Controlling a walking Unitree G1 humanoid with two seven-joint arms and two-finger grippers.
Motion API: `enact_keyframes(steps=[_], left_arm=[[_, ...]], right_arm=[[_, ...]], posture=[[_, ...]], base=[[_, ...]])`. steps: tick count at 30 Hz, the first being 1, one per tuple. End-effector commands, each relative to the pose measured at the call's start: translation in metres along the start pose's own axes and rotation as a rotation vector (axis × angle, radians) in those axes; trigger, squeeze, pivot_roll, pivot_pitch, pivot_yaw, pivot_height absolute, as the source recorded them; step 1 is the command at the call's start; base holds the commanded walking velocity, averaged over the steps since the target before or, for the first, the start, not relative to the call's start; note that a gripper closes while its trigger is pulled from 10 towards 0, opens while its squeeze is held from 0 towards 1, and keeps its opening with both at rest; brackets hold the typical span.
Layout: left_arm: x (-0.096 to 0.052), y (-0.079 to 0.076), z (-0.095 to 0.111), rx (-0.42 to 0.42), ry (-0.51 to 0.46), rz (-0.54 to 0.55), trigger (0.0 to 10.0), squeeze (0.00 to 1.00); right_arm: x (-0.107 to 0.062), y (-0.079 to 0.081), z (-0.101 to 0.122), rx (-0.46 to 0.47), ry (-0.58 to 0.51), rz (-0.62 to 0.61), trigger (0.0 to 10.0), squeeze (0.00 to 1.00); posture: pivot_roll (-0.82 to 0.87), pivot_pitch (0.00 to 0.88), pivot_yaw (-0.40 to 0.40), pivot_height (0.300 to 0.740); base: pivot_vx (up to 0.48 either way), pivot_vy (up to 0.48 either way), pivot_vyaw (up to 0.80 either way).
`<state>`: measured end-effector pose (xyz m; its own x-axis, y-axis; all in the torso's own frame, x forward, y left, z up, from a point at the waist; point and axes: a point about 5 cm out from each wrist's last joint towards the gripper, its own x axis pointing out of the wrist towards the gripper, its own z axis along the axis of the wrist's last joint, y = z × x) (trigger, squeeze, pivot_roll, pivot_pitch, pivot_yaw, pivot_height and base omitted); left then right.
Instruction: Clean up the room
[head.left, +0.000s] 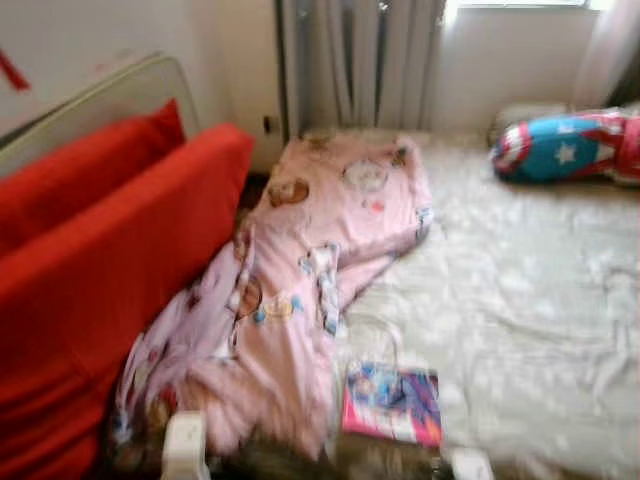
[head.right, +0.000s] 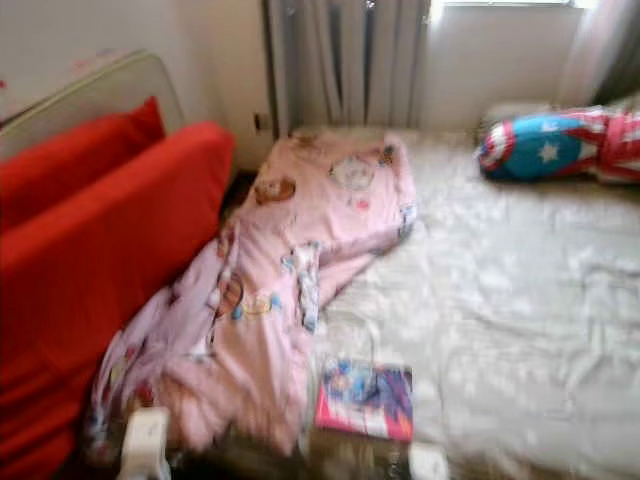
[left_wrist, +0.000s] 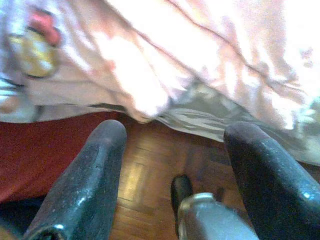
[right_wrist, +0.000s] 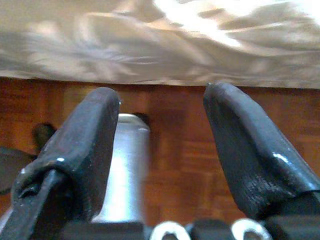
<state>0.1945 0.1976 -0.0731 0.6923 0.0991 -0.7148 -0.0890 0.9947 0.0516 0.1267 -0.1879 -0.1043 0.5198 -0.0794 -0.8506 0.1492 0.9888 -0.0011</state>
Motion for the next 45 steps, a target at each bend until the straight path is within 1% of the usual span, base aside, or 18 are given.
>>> enact_keyframes(steps=[1, 6, 8, 10, 12, 14, 15, 16, 18, 22, 24, 25, 26, 28, 29, 36, 42, 45], left_arm=[[-0.001, 0.011, -0.001, 0.007, 0.001, 0.025, 10.0, 0.0], [0.002, 0.009, 0.013, -0.015, -0.066, 0.012, 10.0, 0.0], [0.004, 0.006, 0.028, -0.045, -0.133, -0.012, 10.0, 0.0], [0.006, 0.003, 0.04, -0.049, -0.181, -0.032, 10.0, 0.0], [0.007, 0.0, 0.059, -0.06, -0.264, -0.063, 10.0, 0.0], [0.007, -0.002, 0.069, -0.059, -0.307, -0.081, 10.0, 0.0], [0.007, -0.003, 0.076, -0.062, -0.343, -0.094, 10.0, 0.0], [0.007, -0.003, 0.076, -0.062, -0.343, -0.094, 10.0, 0.0], [0.003, -0.004, 0.089, -0.058, -0.432, -0.122, 10.0, 0.0], [-0.003, -0.003, 0.097, -0.07, -0.52, -0.131, 10.0, 0.0], [-0.008, -0.002, 0.1, -0.074, -0.564, -0.137, 10.0, 0.0], [-0.009, -0.002, 0.101, -0.074, -0.574, -0.137, 10.0, 0.0], [-0.01, -0.001, 0.101, -0.075, -0.583, -0.137, 10.0, 0.0], [-0.013, -0.001, 0.103, -0.082, -0.605, -0.14, 10.0, 0.0], [-0.018, -0.003, 0.104, -0.073, -0.637, -0.162, 10.0, 0.0], [-0.027, -0.005, 0.104, -0.055, -0.66, -0.185, 10.0, 0.0], [-0.028, -0.002, 0.118, -0.082, -0.698, -0.137, 10.0, 0.0], [-0.029, -0.003, 0.124, -0.073, -0.706, -0.144, 10.0, 0.0]], right_arm=[[0.003, 0.011, 0.01, 0.01, -0.036, 0.026, 10.0, 0.0], [0.002, 0.011, 0.013, 0.016, -0.068, 0.032, 10.0, 0.0], [0.002, 0.011, 0.015, 0.021, -0.1, 0.037, 10.0, 0.0], [0.001, 0.011, 0.017, 0.018, -0.123, 0.044, 10.0, 0.0], [0.0, 0.011, 0.02, 0.03, -0.165, 0.053, 10.0, 0.0], [0.0, 0.011, 0.022, 0.034, -0.193, 0.056, 10.0, 0.0], [-0.001, 0.011, 0.024, 0.042, -0.219, 0.056, 10.0, 0.0], [-0.001, 0.011, 0.024, 0.042, -0.219, 0.056, 10.0, 0.0], [-0.003, 0.011, 0.027, 0.065, -0.276, 0.065, 10.0, 0.0], [-0.005, 0.01, 0.03, 0.069, -0.324, 0.06, 10.0, 0.0], [-0.006, 0.003, 0.106, 0.043, -0.596, 0.071, 10.0, 0.0], [-0.01, 0.001, 0.131, 0.034, -0.686, 0.074, 10.0, 0.0], [-0.014, 0.0, 0.145, 0.03, -0.741, 0.078, 10.0, 0.0], [-0.018, -0.001, 0.151, 0.033, -0.787, 0.081, 10.0, 0.0], [-0.023, 0.0, 0.154, 0.018, -0.834, 0.084, 10.0, 0.0], [-0.027, 0.008, 0.154, -0.005, -0.86, 0.125, 10.0, 0.0], [-0.028, 0.013, 0.157, 0.023, -0.848, 0.108, 10.0, 0.0], [-0.027, 0.015, 0.157, 0.046, -0.837, 0.093, 10.0, 0.0]], posture=[[-0.03, 0.0, -0.002, 0.74], [-0.03, 0.0, -0.002, 0.74], [-0.03, 0.0, -0.002, 0.74], [-0.03, 0.0, -0.002, 0.74], [-0.03, 0.0, -0.003, 0.74], [-0.03, 0.0, -0.004, 0.74], [-0.03, 0.0, -0.003, 0.74], [-0.03, 0.0, -0.003, 0.74], [-0.04, 0.0, 0.001, 0.74], [-0.04, 0.0, 0.0, 0.74], [-0.05, 0.0, -0.002, 0.74], [-0.05, 0.0, -0.002, 0.74], [-0.05, 0.0, -0.002, 0.74], [-0.05, 0.0, -0.007, 0.74], [-0.05, 0.0, -0.007, 0.74], [-0.05, 0.0, -0.011, 0.74], [-0.04, 0.0, -0.015, 0.74], [-0.04, 0.0, -0.01, 0.74]], base=[[0.0, 0.0, 0.0], [0.0, 0.0, 0.0], [0.0, 0.0, 0.0], [0.0, 0.0, 0.0], [0.0, 0.0, 0.0], [0.0, 0.0, 0.0], [0.0, 0.0, 0.0], [0.0, 0.0, 0.0], [0.0, 0.0, 0.0], [0.0, 0.0, 0.0], [0.0, 0.0, 0.0], [0.0, 0.0, 0.0], [0.0, 0.0, 0.0], [0.0, 0.0, 0.0], [0.0, 0.0, 0.0], [0.0, 0.0, 0.0], [0.0, 0.0, 0.0], [0.0, 0.0, 0.0]])
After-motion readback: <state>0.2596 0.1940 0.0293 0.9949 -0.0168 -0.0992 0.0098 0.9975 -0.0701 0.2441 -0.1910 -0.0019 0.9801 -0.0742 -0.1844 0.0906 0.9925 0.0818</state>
